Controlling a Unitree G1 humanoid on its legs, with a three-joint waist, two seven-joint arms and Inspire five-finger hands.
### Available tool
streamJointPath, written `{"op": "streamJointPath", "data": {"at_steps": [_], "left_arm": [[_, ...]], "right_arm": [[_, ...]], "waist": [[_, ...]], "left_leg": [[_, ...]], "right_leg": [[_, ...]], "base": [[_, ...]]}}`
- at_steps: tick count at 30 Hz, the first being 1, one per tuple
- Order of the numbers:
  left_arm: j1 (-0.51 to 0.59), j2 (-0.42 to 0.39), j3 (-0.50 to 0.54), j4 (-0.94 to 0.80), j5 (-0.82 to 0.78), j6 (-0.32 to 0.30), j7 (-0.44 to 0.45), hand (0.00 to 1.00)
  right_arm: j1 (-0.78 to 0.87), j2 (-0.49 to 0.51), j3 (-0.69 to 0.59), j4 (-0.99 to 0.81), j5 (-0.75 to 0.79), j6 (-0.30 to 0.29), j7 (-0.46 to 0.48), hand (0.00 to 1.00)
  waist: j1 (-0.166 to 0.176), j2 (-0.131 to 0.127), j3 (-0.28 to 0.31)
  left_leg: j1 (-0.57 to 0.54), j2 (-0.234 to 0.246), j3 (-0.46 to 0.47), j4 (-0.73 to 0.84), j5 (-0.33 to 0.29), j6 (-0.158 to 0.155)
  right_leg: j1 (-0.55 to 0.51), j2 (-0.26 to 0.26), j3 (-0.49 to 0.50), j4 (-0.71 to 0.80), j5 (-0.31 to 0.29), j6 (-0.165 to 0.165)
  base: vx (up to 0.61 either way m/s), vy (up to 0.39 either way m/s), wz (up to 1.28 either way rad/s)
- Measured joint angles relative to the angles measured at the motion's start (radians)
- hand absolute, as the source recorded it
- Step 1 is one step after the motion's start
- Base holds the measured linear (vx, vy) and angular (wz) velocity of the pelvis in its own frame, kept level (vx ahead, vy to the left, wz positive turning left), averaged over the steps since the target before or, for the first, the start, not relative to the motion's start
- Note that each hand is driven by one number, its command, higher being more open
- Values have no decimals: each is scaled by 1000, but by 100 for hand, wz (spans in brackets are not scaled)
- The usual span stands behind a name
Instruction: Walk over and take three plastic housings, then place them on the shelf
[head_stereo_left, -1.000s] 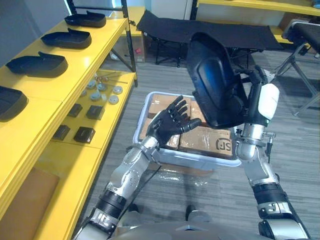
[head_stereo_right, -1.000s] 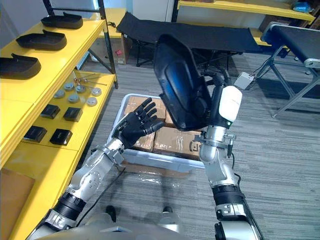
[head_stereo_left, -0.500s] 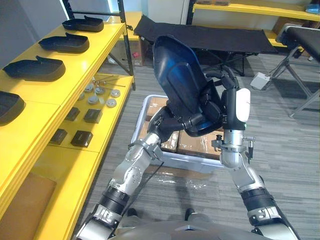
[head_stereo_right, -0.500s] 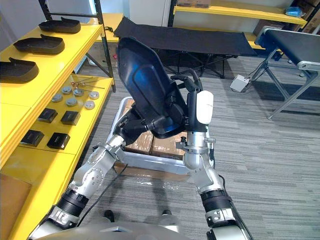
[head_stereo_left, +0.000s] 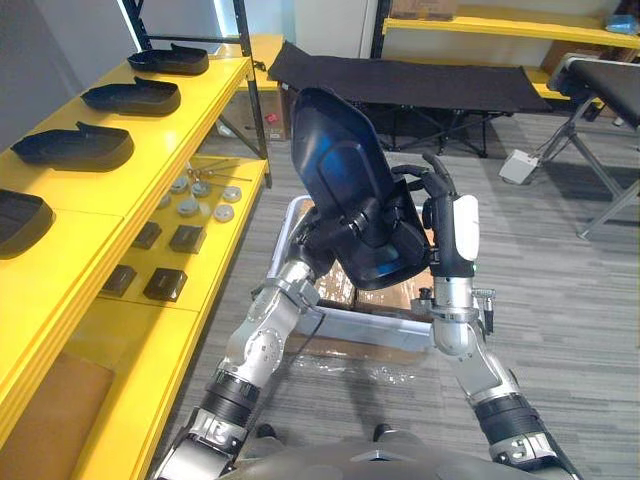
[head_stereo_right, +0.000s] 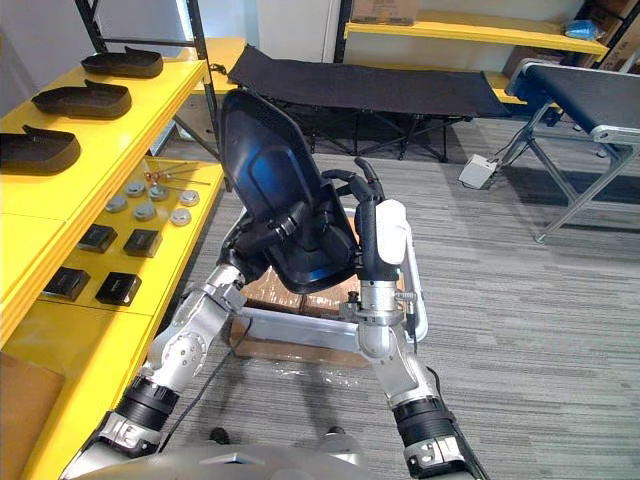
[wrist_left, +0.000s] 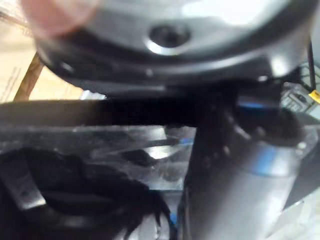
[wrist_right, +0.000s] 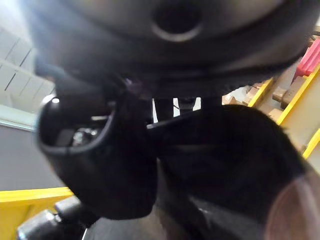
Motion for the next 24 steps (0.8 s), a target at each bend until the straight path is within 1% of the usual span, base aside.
{"op": "streamJointPath", "data": {"at_steps": [3, 4, 9, 10, 14, 16, 19, 20, 21, 22, 23, 24], "left_arm": [[2, -8, 7, 1, -28, 2, 16, 0], [3, -8, 15, -1, -30, 2, 2, 0], [3, -8, 11, 0, -18, 3, 2, 0], [3, -8, 11, 0, -20, 5, 2, 0], [4, -8, 10, 0, -26, 6, 2, 0], [5, -8, 13, -1, -26, -6, 2, 0], [16, -28, 12, -39, -11, -63, 31, 0], [23, -43, 16, -67, 23, -95, 52, 0], [41, -53, 20, -111, 93, -138, 93, 0], [51, -60, 28, -133, 131, -158, 110, 0], [61, -66, 42, -164, 224, -197, 155, 0], [69, -67, 55, -180, 268, -215, 178, 0]], "right_arm": [[5, 3, 15, -18, 11, -31, -6, 0], [12, 7, 21, -33, 10, -31, -9, 0], [26, 8, 41, -36, 17, -32, -27, 0], [28, 8, 41, -36, 17, -32, -30, 100], [39, 8, 56, -39, 20, -32, -48, 100], [45, 12, 60, -44, 35, -32, -51, 100], [91, 42, 63, -89, 88, -39, -45, 100], [112, 50, 69, -109, 118, -41, -37, 100], [128, 60, 70, -128, 162, -48, -11, 100], [136, 66, 69, -139, 187, -50, 1, 100], [153, 73, 64, -161, 250, -60, 30, 100], [159, 76, 61, -169, 278, -63, 47, 100]], "waist": [[-6, 3, -2], [-8, 3, -3], [-8, 3, -12], [-8, 3, -12], [-13, 3, -12], [-16, 3, -12], [-16, 3, -12], [-16, 3, -12], [-20, 3, -12], [-21, 3, -12], [-21, 4, -13], [-22, 4, -13]], "left_leg": [[0, -2, 1, 0, 0, 0], [0, -2, 0, 0, 0, 0], [-1, -4, 0, 0, 0, 0], [-1, -4, 0, 0, 0, 0], [-1, -4, 0, 0, 0, 0], [-1, -4, 0, 0, 0, 0], [-3, -4, -1, 0, 0, 0], [-3, -4, -1, 0, 0, 0], [-3, -4, -1, 0, 0, 0], [-3, -4, -1, 0, 0, 0], [-3, -4, -2, 0, 0, 0], [-3, -4, -1, 0, -1, 0]], "right_leg": [[-1, -2, -1, 0, 0, 0], [-1, -2, -1, 0, 0, 0], [0, -4, -4, -2, 0, 0], [0, -4, -4, -2, 0, 0], [0, -4, -4, -2, 0, 0], [0, -4, -4, -2, 0, 0], [-1, -5, -6, -3, 0, 0], [-1, -5, -6, -3, 0, 0], [-1, -5, -6, -3, 0, 0], [-1, -5, -6, -4, 0, 0], [-1, -4, -6, -4, 0, 0], [-1, -4, -6, -4, -1, 1]], "base": [[0, 0, 0], [0, 0, 0], [0, 0, 0], [0, 0, 0], [0, 0, 0], [0, 0, 0], [0, 0, 0], [0, 0, 0], [0, 0, 0], [0, 0, 0], [0, 0, 0], [0, 0, 0]]}}
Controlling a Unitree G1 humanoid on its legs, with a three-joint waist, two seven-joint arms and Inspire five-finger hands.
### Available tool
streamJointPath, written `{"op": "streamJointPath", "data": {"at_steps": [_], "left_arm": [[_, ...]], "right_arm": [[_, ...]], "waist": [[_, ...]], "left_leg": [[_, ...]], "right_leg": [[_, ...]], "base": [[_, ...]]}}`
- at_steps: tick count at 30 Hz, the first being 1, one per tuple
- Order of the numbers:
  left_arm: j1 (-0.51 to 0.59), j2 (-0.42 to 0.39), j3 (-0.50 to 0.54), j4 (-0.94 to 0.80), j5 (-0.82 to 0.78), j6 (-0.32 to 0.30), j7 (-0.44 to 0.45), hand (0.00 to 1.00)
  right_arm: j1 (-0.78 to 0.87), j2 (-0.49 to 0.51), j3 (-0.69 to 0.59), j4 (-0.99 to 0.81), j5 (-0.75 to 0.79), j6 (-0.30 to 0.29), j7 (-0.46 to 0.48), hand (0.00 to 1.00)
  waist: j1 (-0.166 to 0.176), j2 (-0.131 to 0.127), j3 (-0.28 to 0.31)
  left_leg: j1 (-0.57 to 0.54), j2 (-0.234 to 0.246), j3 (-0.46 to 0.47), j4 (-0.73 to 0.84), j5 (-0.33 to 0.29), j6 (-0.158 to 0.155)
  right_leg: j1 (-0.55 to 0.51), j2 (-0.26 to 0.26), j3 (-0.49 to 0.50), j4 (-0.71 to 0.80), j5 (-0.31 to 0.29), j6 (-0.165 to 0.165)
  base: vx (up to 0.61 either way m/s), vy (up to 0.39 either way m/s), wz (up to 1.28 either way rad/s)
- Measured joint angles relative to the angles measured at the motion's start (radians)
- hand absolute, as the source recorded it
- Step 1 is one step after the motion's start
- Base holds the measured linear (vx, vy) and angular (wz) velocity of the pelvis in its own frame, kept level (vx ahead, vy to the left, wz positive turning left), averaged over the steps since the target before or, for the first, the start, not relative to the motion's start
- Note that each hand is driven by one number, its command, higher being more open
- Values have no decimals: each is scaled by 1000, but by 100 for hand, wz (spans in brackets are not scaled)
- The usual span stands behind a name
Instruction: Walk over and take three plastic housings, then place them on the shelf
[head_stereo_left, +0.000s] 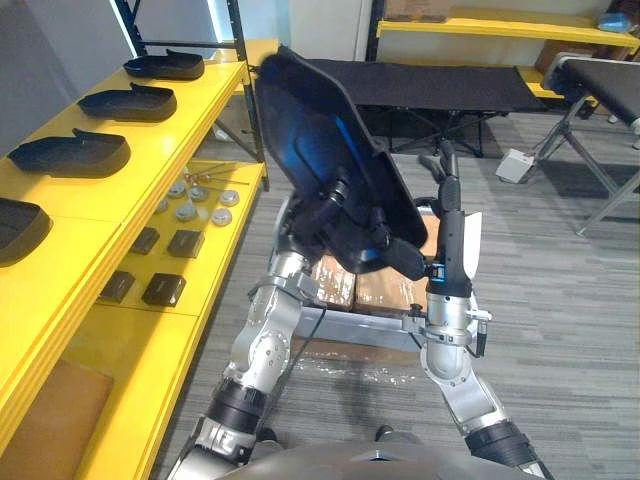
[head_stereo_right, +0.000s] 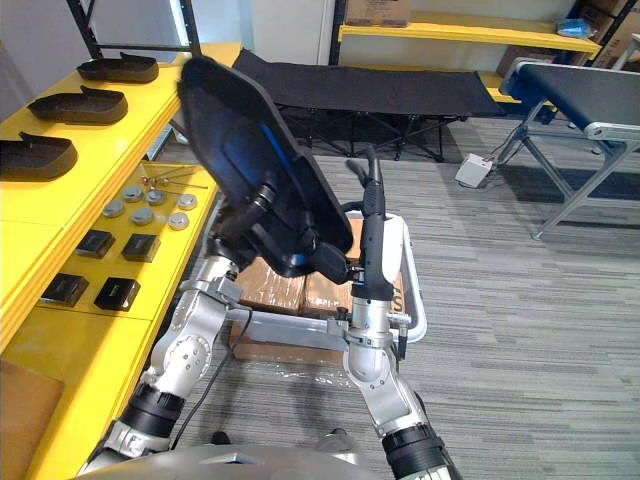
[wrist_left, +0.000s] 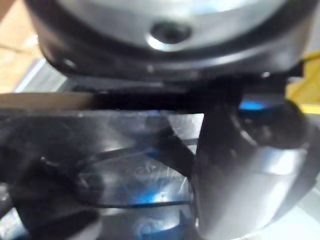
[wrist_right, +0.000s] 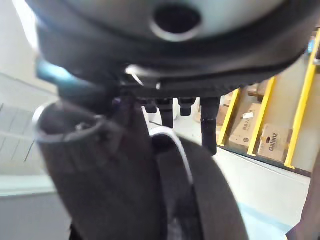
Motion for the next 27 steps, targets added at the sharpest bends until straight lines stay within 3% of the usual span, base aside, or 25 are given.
{"op": "streamJointPath", "data": {"at_steps": [2, 4, 7, 10, 14, 18, 22, 27], "left_arm": [[32, 0, 66, -42, 231, -69, 105, 0], [63, 1, 118, -69, 383, -97, 196, 0], [106, 11, 175, -106, 560, -111, 332, 0], [141, 24, 183, -114, 700, -112, 422, 0], [188, 27, 201, -113, 732, -134, 430, 0], [289, 27, 267, -114, 692, -215, 353, 0], [412, 21, 336, -185, 611, -218, 283, 0], [497, 8, 419, -297, 463, -219, 172, 0]], "right_arm": [[38, 16, -13, -70, 237, -1, 132, 100], [58, 43, -36, -110, 460, 4, 258, 100], [87, 71, -90, -131, 745, 7, 478, 100], [117, 72, -111, -153, 1058, 35, 770, 100], [173, 75, -145, -211, 1120, 75, 961, 100], [233, 76, -236, -209, 1032, 122, 973, 100], [285, 78, -280, -164, 1007, 155, 945, 100], [305, 78, -295, -109, 903, 163, 869, 100]], "waist": [[1, 1, -1], [0, 2, -1], [2, 2, -4], [2, 2, -4], [-6, 4, -5], [-19, 10, -9], [-15, 19, -13], [22, 39, -17]], "left_leg": [[-1, 0, 0, 0, -1, -1], [-4, 0, 0, 0, -5, -1], [-21, -2, 5, 0, -7, -5], [-23, -2, 10, 0, -8, -6], [-27, -2, 16, 0, -5, 0], [-32, -2, 22, 0, -8, -1], [-38, -2, 18, 0, -12, -2], [-85, -3, -74, 0, -2, -7]], "right_leg": [[-1, 0, 0, 0, -1, 0], [-4, 0, 0, 0, -2, 0], [-22, -2, 1, 1, 0, 0], [-26, -3, 4, 0, 0, 0], [-34, -3, 11, 0, 0, 0], [-42, -2, 16, -4, 0, 0], [-40, -2, 12, -16, 0, 0], [-15, -1, -84, -23, -8, -2]], "base": [[0, 0, 0], [0, 0, 0], [0, 0, 0], [8, 8, -3], [27, 8, -5], [28, 7, -5], [9, 1, 2], [10, -21, 54]]}}
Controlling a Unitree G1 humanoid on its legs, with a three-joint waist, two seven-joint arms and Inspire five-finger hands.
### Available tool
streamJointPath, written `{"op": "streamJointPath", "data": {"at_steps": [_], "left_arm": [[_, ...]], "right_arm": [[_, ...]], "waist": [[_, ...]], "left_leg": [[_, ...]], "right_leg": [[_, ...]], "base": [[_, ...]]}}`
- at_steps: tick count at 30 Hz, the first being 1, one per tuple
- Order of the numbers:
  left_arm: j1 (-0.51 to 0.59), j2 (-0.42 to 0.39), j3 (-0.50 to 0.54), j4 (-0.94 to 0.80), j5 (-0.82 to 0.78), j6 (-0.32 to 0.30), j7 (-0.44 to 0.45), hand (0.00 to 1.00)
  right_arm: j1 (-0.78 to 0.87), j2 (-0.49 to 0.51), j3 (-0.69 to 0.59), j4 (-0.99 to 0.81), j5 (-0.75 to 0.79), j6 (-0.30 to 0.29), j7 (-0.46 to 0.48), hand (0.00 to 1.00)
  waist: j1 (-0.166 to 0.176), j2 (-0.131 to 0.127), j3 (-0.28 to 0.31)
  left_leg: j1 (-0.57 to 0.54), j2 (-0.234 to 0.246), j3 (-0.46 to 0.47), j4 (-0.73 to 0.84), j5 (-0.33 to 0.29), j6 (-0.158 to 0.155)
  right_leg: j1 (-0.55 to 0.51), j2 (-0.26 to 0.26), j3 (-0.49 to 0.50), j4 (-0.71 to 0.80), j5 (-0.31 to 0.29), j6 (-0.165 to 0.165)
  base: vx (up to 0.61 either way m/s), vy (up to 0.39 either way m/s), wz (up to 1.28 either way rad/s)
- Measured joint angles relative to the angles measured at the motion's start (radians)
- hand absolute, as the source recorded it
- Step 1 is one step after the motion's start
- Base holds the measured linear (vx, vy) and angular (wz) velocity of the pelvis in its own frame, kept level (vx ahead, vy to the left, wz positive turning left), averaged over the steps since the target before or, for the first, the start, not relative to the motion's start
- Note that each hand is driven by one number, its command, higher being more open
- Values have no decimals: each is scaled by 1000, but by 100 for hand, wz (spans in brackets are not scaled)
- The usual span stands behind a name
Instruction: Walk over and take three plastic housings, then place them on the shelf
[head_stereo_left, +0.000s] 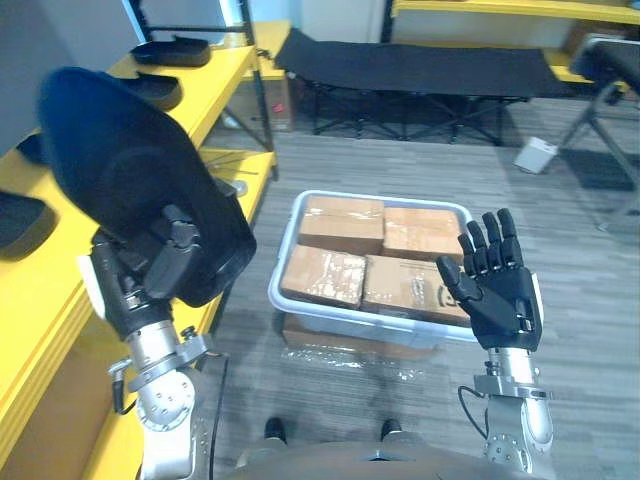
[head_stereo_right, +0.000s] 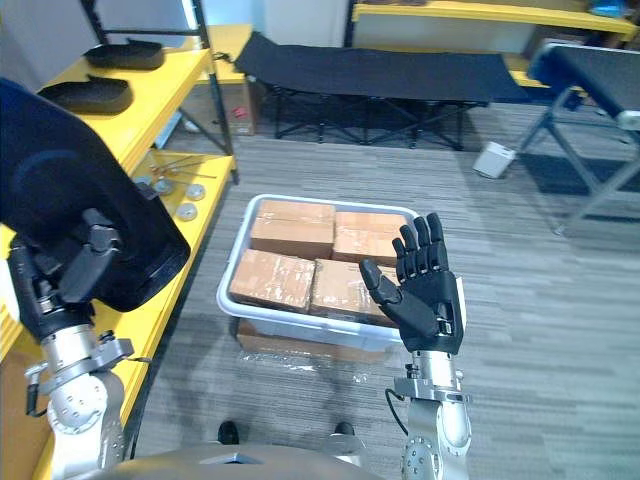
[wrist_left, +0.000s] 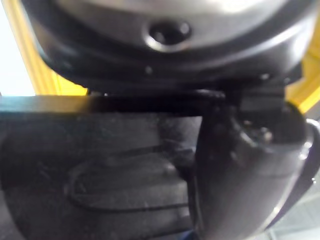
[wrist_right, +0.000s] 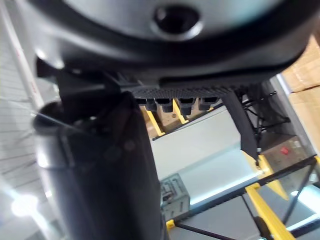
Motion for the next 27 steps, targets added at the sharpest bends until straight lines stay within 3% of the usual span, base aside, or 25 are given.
{"op": "streamJointPath", "data": {"at_steps": [3, 9, 12, 15, 17, 19, 21, 24, 27], "left_arm": [[41, -29, 70, -46, -75, 1, -50, 0], [101, -39, 89, -94, -166, 46, -144, 0], [103, -39, 83, -94, -174, 73, -223, 0], [110, -39, 89, -95, -190, 73, -285, 0], [108, -37, 89, -95, -221, 73, -310, 0], [83, -16, 67, -93, -226, 73, -341, 0], [51, 6, 28, -88, -235, 73, -386, 0], [10, 36, 5, -88, -230, 65, -395, 0], [-30, 38, -3, -70, -202, 64, -341, 0]], "right_arm": [[-54, -12, 27, 22, -70, 29, -23, 100], [-165, -30, 95, 44, -84, 115, -22, 100], [-176, -42, 111, 41, -102, 137, -50, 100], [-178, -41, 129, 42, -133, 163, -94, 100], [-179, -34, 147, 40, -134, 165, -102, 100], [-136, -2, 131, 10, -80, 164, -104, 100], [-92, 9, 105, 6, -4, 164, -99, 100], [-65, 18, 76, 6, 30, 152, -63, 100], [-95, 18, 61, 6, 20, 121, -21, 100]], "waist": [[36, 17, -6], [82, 24, 0], [85, 25, 17], [121, 19, 29], [118, 7, 30], [78, -10, 42], [50, -13, 46], [50, -29, 53], [57, -11, 80]], "left_leg": [[-8, 3, -58, 1, 11, -3], [-67, 1, -177, 63, 7, 0], [-94, 10, -121, 57, 20, 17], [-104, 1, -118, 44, 58, 18], [-112, -17, -128, 40, 65, 27], [-123, -63, -199, 35, 72, 39], [-120, -79, -241, 20, 83, 51], [-124, -94, -243, 14, 112, 54], [-165, -92, -246, 40, 135, 37]], "right_leg": [[23, 7, -56, 17, -21, -3], [79, 18, -198, 44, -63, -16], [101, 8, -295, 56, -87, -12], [100, -12, -330, 97, -116, 5], [80, -35, -306, 157, -148, 6], [50, -54, -136, 262, -210, -13], [28, -59, -32, 362, -236, -32], [20, -72, -10, 404, -289, -26], [23, -61, -11, 350, -318, 8]], "base": [[2, -44, 53], [-31, -61, 67], [-87, -39, 103], [-10, 22, 55], [58, 37, 34], [44, 53, 93], [35, 28, 113], [21, -54, 48], [-53, -104, 4]]}}
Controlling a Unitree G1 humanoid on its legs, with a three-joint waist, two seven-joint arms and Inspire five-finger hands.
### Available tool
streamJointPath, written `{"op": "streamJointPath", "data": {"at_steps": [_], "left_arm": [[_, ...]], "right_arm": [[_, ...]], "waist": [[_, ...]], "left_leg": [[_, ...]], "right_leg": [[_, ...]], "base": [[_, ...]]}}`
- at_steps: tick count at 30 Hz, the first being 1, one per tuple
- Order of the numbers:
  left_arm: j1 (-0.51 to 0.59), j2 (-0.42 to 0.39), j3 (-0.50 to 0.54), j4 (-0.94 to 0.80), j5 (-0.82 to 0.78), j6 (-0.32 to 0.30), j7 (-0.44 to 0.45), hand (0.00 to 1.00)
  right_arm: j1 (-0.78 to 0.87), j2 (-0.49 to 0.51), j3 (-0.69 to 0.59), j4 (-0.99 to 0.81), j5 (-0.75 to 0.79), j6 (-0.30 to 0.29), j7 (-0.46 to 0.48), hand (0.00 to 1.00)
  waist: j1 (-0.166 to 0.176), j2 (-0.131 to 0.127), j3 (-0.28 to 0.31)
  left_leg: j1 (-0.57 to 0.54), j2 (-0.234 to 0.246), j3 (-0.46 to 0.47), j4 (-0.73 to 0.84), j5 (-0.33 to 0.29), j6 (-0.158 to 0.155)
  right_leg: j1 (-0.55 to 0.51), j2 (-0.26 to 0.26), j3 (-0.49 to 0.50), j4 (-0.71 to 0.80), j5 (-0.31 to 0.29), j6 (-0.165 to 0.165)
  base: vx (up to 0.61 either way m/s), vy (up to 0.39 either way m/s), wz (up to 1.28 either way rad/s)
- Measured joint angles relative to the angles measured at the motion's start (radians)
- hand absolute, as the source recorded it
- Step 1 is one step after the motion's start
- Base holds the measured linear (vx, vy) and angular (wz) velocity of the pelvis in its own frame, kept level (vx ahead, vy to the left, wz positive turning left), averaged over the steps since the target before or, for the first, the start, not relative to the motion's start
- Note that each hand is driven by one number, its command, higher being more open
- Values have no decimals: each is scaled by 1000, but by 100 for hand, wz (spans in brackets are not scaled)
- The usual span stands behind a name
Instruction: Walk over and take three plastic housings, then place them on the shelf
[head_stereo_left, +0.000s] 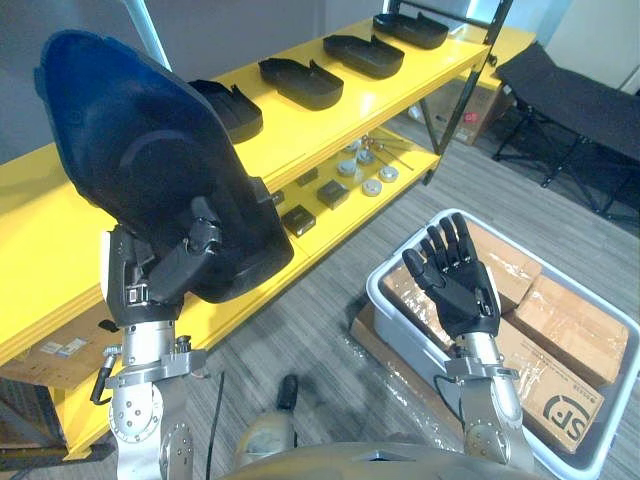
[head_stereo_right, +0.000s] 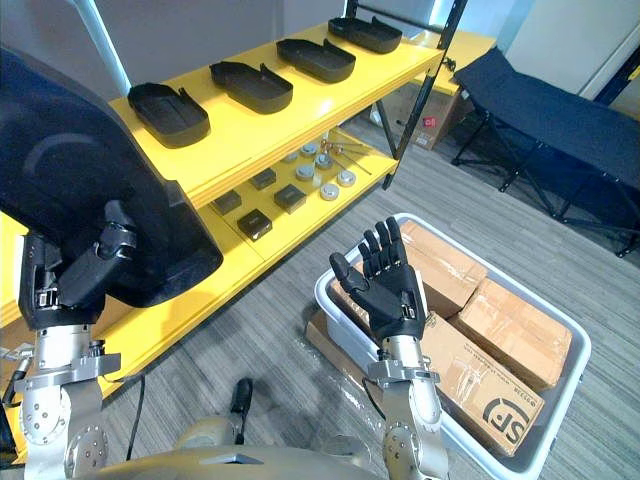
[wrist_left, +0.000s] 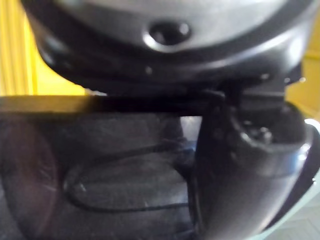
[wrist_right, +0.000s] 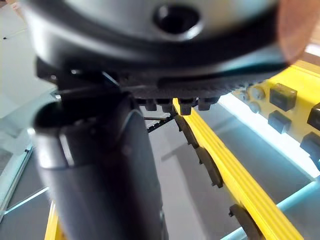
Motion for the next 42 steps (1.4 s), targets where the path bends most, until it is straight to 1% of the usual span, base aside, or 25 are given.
{"op": "streamJointPath", "data": {"at_steps": [2, 5, 7, 9, 11, 12, 13, 14, 16, 17, 18, 19, 20, 21, 22, 23, 24, 26, 28, 29, 30, 31, 33, 40, 42], "left_arm": [[3, -6, -18, 19, -2, 0, 10, 0], [21, -14, -22, 25, -4, 0, -5, 0], [23, -15, -21, 29, -4, 0, -6, 0], [27, -16, -8, 30, -5, -2, -7, 0], [33, -18, 5, 30, -6, -2, -11, 0], [31, -19, 8, 29, -9, -2, -13, 0], [31, -23, 26, 25, -8, -2, -25, 0], [32, -22, 37, 25, -8, 1, -31, 0], [30, -35, 48, 26, -10, 6, -50, 0], [29, -32, 47, 23, -8, 6, -66, 0], [29, -19, 47, 16, -7, 5, -82, 0], [28, -4, 49, 13, -3, 5, -87, 0], [21, 5, 49, 14, -2, 6, -83, 0], [19, 3, 50, 14, -3, 5, -81, 0], [18, 2, 49, 14, -6, 5, -77, 0], [17, 4, 47, 14, -8, 5, -76, 0], [12, 4, 37, 14, -12, 4, -74, 0], [4, 5, 8, 14, -41, 3, -74, 0], [4, 7, -23, 14, -44, 2, -74, 0], [7, 8, -44, 10, -33, 0, -71, 0], [16, 8, -52, -11, -7, -1, -63, 0], [18, 8, -54, -21, 4, -10, -63, 0], [27, 6, -55, -53, 27, -43, -50, 0], [31, 0, -42, -154, 45, -118, 6, 0], [22, 0, -36, -154, 39, -121, -12, 0]], "right_arm": [[-8, -1, -15, 0, -7, -1, 3, 100], [-10, -1, -18, -2, -7, -8, 3, 100], [-15, -1, -25, -3, 9, -19, 3, 100], [-31, 10, -24, -5, 31, -24, 2, 100], [-30, 23, -20, -7, 24, -31, -1, 100], [-34, 27, -18, -7, 19, -39, -2, 100], [-51, 31, -11, -7, 0, -47, -9, 100], [-56, 33, -2, -7, -2, -47, -18, 100], [-56, 43, 0, -8, -5, -49, -22, 100], [-56, 49, 5, -8, -6, -49, -23, 100], [-59, 53, 4, -8, -8, -53, -26, 100], [-59, 57, 5, -8, -19, -62, -32, 100], [-61, 61, 8, -9, -46, -68, -37, 100], [-64, 60, 9, -10, -50, -68, -38, 100], [-65, 60, 7, -12, -69, -68, -42, 100], [-61, 60, 2, -19, -88, -68, -43, 100], [-52, 58, 0, -42, -89, -68, -44, 100], [-45, 47, -8, -97, -89, -83, -59, 100], [-34, 34, -17, -137, -89, -101, -65, 100], [-28, 25, -18, -170, -88, -111, -65, 100], [-28, 24, -14, -206, -88, -120, -64, 100], [-31, 22, -9, -224, -86, -131, -62, 100], [-63, 18, 9, -271, -84, -139, -42, 100], [-80, 10, 9, -325, -35, -148, 22, 100], [-79, 10, -16, -325, -41, -148, 12, 100]], "waist": [[-4, 30, 25], [-3, 41, 34], [2, 37, 42], [13, 27, 66], [26, 3, 65], [32, -2, 65], [37, -5, 70], [47, -7, 72], [38, -9, 68], [31, -2, 63], [33, 1, 61], [31, -4, 60], [28, -4, 60], [29, -4, 59], [27, 6, 58], [26, 14, 57], [22, 18, 57], [1, 16, 55], [-2, 9, 51], [-1, -4, 39], [-1, -27, 19], [2, -34, 13], [18, -32, 9], [5, -10, -11], [-5, -1, -12]], "left_leg": [[-8, 17, -17, 11, 5, -8], [-23, 32, -20, 39, -17, -17], [-50, 38, 14, 86, -49, -14], [-105, 40, 67, 258, -119, 1], [-122, 13, 83, 316, -167, 8], [-135, 5, 90, 343, -180, 17], [-175, 1, 110, 440, -232, 47], [-189, -9, 119, 493, -280, 55], [-185, -45, 107, 531, -332, 73], [-183, -50, 89, 526, -338, 83], [-168, -55, 76, 511, -346, 95], [-144, -61, 55, 489, -349, 110], [-118, -75, 31, 468, -345, 139], [-102, -78, 21, 457, -344, 145], [-70, -80, -4, 430, -340, 147], [-47, -80, -24, 406, -336, 148], [-17, -85, -53, 374, -331, 147], [22, -112, -112, 349, -326, 144], [48, -137, -129, 347, -329, 140], [61, -159, -127, 349, -335, 132], [61, -176, -108, 353, -354, 126], [61, -178, -94, 361, -369, 135], [59, -153, -78, 396, -402, 101], [80, -116, -81, 376, -423, 95], [77, -92, -31, 369, -456, 70]], "right_leg": [[12, 25, -10, -14, -4, 6], [14, 39, -27, -7, -16, -10], [15, 31, -43, -1, -22, -16], [41, 12, -52, 16, -41, -2], [55, -16, -55, 21, -57, 9], [55, -30, -55, 20, -60, 10], [57, -41, -54, 20, -68, 4], [76, -51, -54, 19, -75, -9], [35, -71, -2, 184, -10, -102], [-28, -72, 28, 286, 62, -165], [-90, -70, 69, 382, 172, -180], [-122, -65, 112, 445, 264, -155], [-153, -39, 148, 508, 201, -122], [-167, -18, 154, 519, 155, -108], [-186, 39, 155, 484, 80, -102], [-198, 88, 163, 423, 45, -102], [-213, 151, 178, 318, 22, -103], [-241, 222, 241, 174, 23, -98], [-255, 219, 263, 128, 33, -95], [-253, 197, 272, 87, 72, -93], [-251, 173, 273, 49, 157, -105], [-243, 167, 272, 36, 168, -103], [-184, 188, 258, -49, 168, -96], [-110, 217, 208, -133, 188, -119], [-88, 205, 162, -139, 187, -121]], "base": [[-134, -90, 10], [-121, -48, 15], [-74, 37, 20], [-11, 111, 11], [32, 71, 9], [71, 144, 9], [114, 221, 2], [235, 299, 8], [231, 254, 39], [172, 244, 58], [247, 266, 53], [332, 252, 54], [299, 158, 48], [292, 127, 55], [218, 94, 49], [309, 101, 70], [253, 51, 65], [252, 19, 99], [242, -16, 90], [302, -45, 83], [259, -46, 67], [241, -66, 35], [171, -86, 2], [68, -48, 15], [-14, 5, 67]]}}
